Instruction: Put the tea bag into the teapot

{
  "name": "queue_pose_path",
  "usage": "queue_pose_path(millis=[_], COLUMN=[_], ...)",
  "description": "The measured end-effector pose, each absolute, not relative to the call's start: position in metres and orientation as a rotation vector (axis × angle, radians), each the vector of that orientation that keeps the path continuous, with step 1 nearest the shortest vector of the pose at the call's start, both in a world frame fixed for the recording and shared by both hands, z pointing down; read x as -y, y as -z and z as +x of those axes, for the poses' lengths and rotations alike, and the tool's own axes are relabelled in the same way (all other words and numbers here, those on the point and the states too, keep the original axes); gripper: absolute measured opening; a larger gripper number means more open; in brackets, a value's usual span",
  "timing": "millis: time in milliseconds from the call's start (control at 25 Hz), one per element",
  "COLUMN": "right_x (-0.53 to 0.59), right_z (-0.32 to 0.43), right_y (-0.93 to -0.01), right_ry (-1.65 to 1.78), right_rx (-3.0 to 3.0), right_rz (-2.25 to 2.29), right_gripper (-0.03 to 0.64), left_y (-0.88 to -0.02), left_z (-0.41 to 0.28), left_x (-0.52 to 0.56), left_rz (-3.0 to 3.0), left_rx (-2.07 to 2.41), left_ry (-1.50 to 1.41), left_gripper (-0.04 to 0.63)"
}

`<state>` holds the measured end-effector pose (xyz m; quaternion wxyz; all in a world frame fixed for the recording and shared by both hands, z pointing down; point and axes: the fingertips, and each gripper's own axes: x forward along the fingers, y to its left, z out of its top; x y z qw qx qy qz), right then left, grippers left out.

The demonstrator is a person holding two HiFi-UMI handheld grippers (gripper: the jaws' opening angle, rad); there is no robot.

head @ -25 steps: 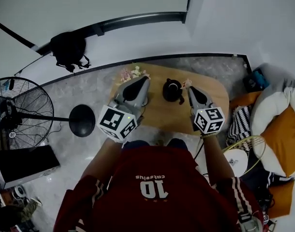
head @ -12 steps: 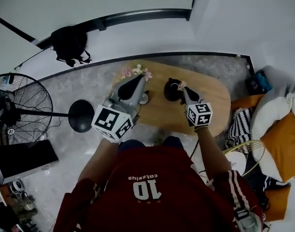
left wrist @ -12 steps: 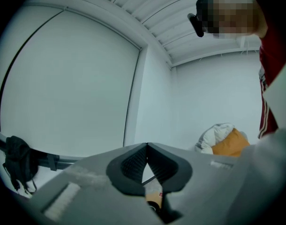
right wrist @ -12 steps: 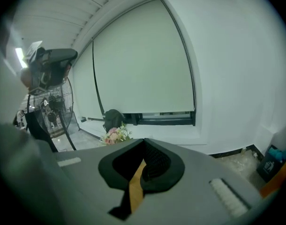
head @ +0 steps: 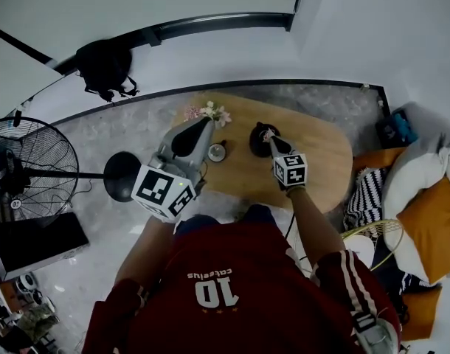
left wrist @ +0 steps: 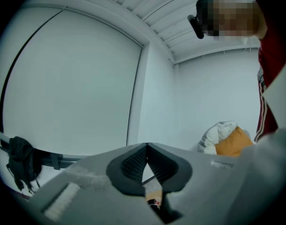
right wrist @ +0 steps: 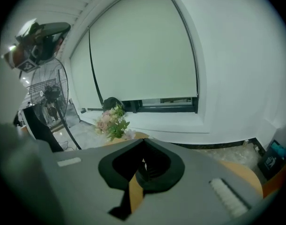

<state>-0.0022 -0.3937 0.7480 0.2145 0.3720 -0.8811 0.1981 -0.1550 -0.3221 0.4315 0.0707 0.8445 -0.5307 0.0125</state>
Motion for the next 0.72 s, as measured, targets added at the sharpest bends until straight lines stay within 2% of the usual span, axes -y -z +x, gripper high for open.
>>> queue_pose_path(millis=[600,720], right_x=[0.407,0.403], right_z=[-0.011,-0.012], right_y=[-0.815,-0.816], right_ry=[-0.639,-0.651], right_rx=[2.295,2.296], right_rz=[1.003,0.983], right_gripper=[0.002,0.062], left_y=[-0.456,-0.454], left_z=[-0.161,-0.161], left_x=[0.324,0.324], left_rz=[2.505,2.498], left_rx=[1.584,1.587], left_ry=[-0.112,-0.112], left_gripper=[0.002,0.001])
